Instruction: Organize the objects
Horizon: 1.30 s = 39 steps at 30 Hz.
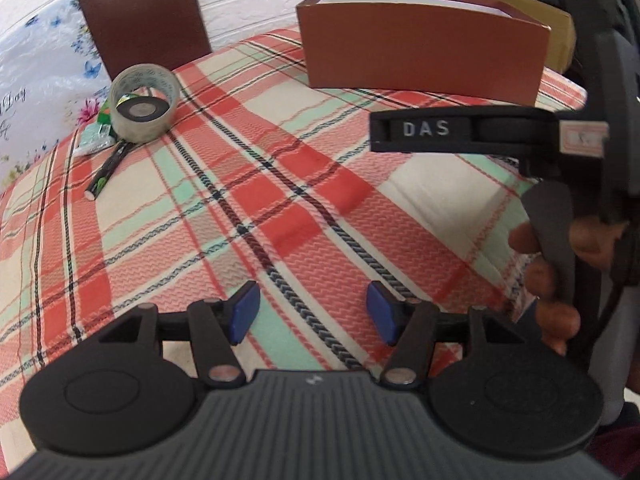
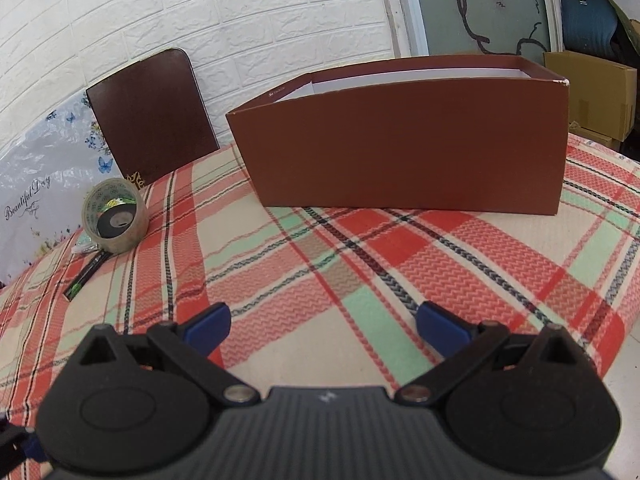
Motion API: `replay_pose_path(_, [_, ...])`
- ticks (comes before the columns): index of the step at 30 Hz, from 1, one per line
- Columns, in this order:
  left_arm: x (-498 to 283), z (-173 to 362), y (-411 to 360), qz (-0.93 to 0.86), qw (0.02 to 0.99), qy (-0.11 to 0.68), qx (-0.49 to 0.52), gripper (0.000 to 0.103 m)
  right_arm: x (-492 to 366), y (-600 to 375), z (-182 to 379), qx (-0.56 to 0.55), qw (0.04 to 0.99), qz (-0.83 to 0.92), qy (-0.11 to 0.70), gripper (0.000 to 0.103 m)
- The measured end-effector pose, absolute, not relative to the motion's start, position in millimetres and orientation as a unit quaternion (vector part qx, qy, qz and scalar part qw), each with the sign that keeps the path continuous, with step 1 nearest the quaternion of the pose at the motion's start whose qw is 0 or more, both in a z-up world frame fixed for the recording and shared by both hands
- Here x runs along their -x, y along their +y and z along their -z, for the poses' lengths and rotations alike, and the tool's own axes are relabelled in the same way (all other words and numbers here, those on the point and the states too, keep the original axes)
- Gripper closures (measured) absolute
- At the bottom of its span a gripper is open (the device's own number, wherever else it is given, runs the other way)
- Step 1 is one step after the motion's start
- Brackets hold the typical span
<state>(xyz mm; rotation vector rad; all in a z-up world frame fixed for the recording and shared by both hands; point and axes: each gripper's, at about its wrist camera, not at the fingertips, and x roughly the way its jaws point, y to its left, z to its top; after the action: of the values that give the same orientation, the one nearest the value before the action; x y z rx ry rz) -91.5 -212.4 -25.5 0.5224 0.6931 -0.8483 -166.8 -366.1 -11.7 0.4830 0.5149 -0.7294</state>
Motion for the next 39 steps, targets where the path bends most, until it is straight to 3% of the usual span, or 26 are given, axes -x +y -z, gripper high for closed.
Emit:
replay_pose_path(28, [108, 22, -215, 0.411, 0.816, 0.287, -0.287, 0.038, 167, -367, 16, -0.204, 0.877, 0.357, 0.250, 0.000])
replay_pose_path(39, [102, 20, -213, 0.469, 0.762, 0.376, -0.241, 0.038, 166, -365, 16, -0.205, 0.876, 0.357, 0.252, 0.000])
